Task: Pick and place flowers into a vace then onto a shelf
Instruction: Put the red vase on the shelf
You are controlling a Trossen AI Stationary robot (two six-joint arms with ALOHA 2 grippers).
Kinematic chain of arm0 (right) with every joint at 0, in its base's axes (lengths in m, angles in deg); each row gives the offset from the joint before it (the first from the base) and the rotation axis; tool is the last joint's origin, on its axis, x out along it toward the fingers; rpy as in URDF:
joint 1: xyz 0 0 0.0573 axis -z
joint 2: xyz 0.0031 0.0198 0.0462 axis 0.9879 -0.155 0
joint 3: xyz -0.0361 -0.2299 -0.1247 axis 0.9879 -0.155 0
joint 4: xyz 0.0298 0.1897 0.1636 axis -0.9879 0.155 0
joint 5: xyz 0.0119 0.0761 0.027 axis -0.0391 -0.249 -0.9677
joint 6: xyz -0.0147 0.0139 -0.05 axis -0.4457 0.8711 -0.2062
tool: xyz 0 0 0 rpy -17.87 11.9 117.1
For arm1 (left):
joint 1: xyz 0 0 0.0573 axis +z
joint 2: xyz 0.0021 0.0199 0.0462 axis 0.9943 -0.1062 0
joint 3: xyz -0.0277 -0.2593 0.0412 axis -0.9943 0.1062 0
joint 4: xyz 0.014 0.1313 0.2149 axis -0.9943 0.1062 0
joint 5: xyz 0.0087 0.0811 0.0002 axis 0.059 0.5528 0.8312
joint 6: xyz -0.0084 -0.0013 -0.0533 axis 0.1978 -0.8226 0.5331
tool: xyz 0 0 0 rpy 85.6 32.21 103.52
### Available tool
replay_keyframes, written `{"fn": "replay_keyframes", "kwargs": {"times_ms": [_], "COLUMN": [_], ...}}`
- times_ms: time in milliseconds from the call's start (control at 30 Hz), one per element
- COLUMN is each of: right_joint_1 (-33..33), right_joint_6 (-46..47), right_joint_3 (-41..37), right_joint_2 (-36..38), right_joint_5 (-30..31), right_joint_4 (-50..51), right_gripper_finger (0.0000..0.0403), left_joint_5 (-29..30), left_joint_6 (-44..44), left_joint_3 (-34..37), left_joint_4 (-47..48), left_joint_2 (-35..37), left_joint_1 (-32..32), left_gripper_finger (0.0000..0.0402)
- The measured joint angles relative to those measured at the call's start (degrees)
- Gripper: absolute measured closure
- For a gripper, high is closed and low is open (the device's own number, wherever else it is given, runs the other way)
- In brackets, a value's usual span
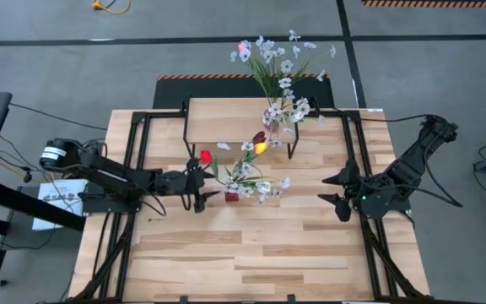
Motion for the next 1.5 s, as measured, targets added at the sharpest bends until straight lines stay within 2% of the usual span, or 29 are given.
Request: {"fn": "replay_keyframes", "kwargs": {"times_ms": [333, 567, 767, 1033, 1500], "right_joint_1": [0.0, 0.0, 0.0, 0.0, -0.04], "right_joint_6": [0.04, 0.05, 0.04, 0.07, -0.04], "right_joint_3": [0.0, 0.0, 0.0, 0.0, 0.0], "right_joint_2": [-2.52, -4.25, -4.44, -4.44, -4.44], "right_joint_5": [-0.06, -0.1, -0.12, -0.7, -2.35], "right_joint_4": [-0.69, -1.19, -1.19, -1.41, -2.04], "right_gripper_finger": [0.0153, 0.0153, 0.0153, 0.0153, 0.0153], "left_joint_5": [-10.27, -15.4, -16.75, -21.48, -23.57], "left_joint_6": [-3.62, -3.56, -3.3, -3.85, -7.44], "left_joint_3": [0.0, 0.0, -0.32, -6.4, -7.67], "left_joint_4": [-4.27, -4.84, -4.89, -2.98, -3.82], "left_joint_2": [-0.02, -0.02, -0.39, -8.86, -9.51], "left_joint_1": [6.95, 8.34, 8.3, 9.14, 10.07], "left_gripper_finger": [0.0138, 0.0138, 0.0138, 0.0138, 0.0138]}}
